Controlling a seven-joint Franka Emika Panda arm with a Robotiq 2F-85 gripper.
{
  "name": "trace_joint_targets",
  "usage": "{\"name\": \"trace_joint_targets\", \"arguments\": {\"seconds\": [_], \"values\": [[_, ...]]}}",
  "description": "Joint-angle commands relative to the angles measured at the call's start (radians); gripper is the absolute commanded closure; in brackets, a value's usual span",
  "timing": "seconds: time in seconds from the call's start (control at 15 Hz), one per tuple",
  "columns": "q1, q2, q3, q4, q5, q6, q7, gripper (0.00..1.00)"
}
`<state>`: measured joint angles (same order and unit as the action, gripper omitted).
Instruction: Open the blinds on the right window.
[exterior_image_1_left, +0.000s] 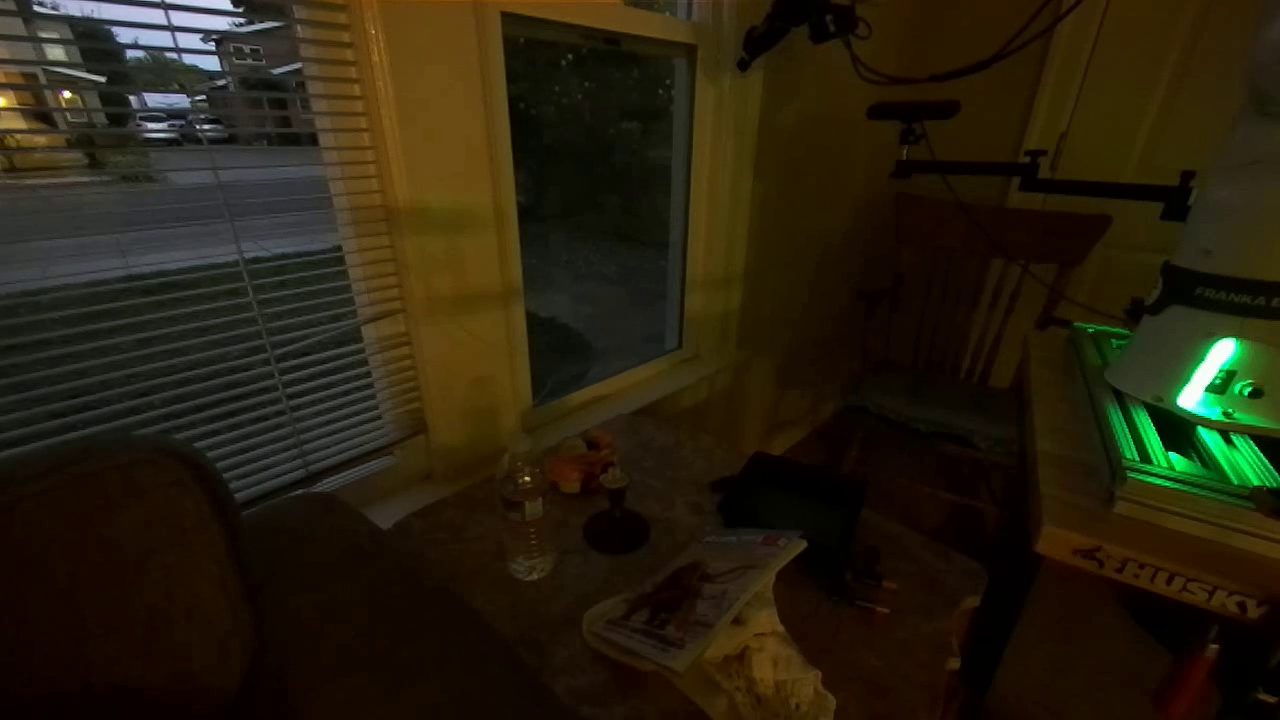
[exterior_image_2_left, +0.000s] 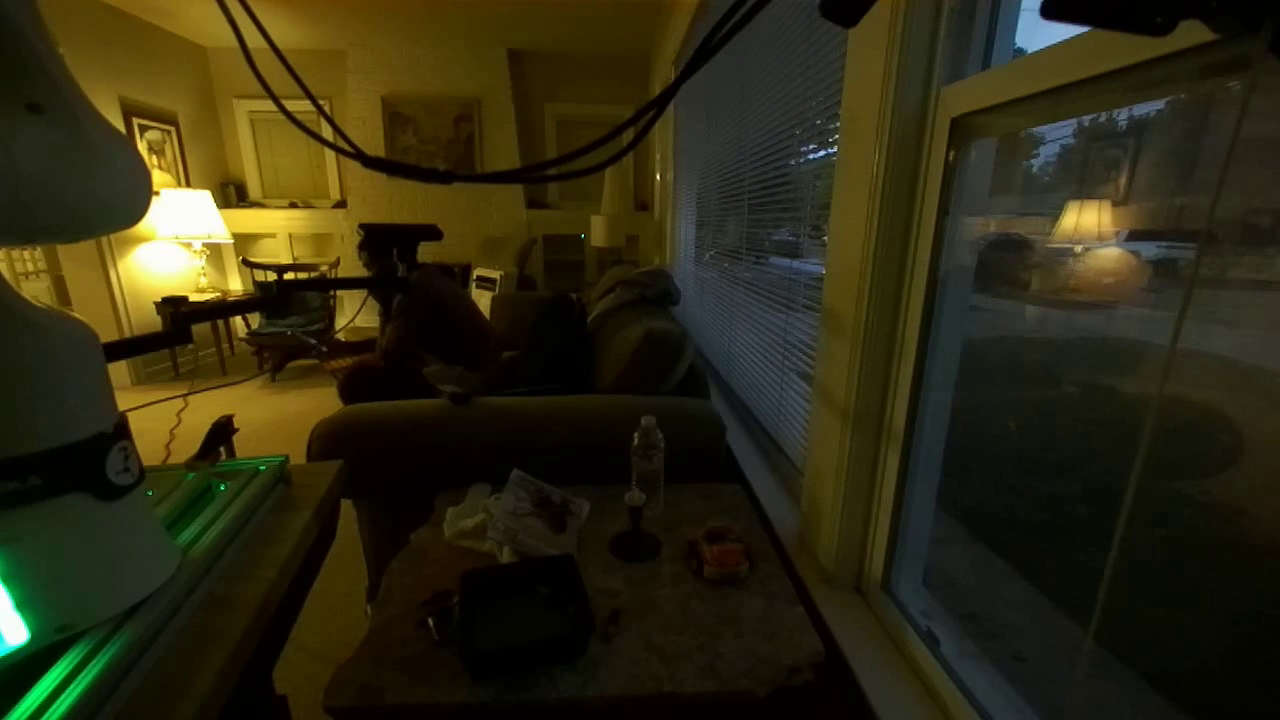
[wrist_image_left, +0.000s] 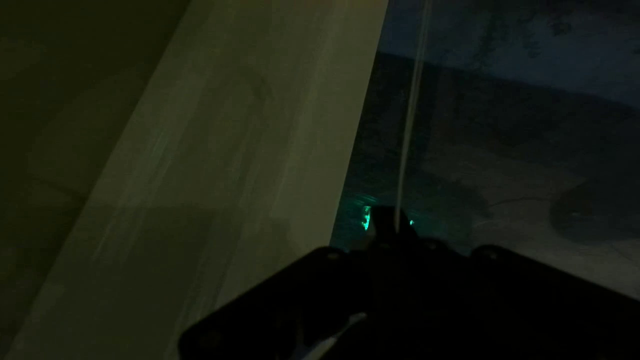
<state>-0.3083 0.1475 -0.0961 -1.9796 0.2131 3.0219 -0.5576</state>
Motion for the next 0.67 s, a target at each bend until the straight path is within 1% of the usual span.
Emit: {"name": "trace_joint_targets", "arguments": {"seconds": [0.0, 0.07, 0.13, 0.2, 0.4, 0.6], "values": [[0.013, 0.012, -0.009, -0.099, -0.019, 0.000, 0.019, 0.99], [0.016, 0.014, -0.012, -0.096, -0.023, 0.002, 0.023, 0.73], [0.018, 0.014, -0.013, -0.090, -0.023, 0.006, 0.022, 0.72], [0.017, 0.019, -0.011, -0.096, -0.019, -0.011, 0.019, 0.68], [0.022, 0.045, -0.014, -0.114, -0.017, -0.015, 0.023, 0.45], [0.025, 0.046, -0.014, -0.106, -0.016, -0.027, 0.019, 0.25]]}}
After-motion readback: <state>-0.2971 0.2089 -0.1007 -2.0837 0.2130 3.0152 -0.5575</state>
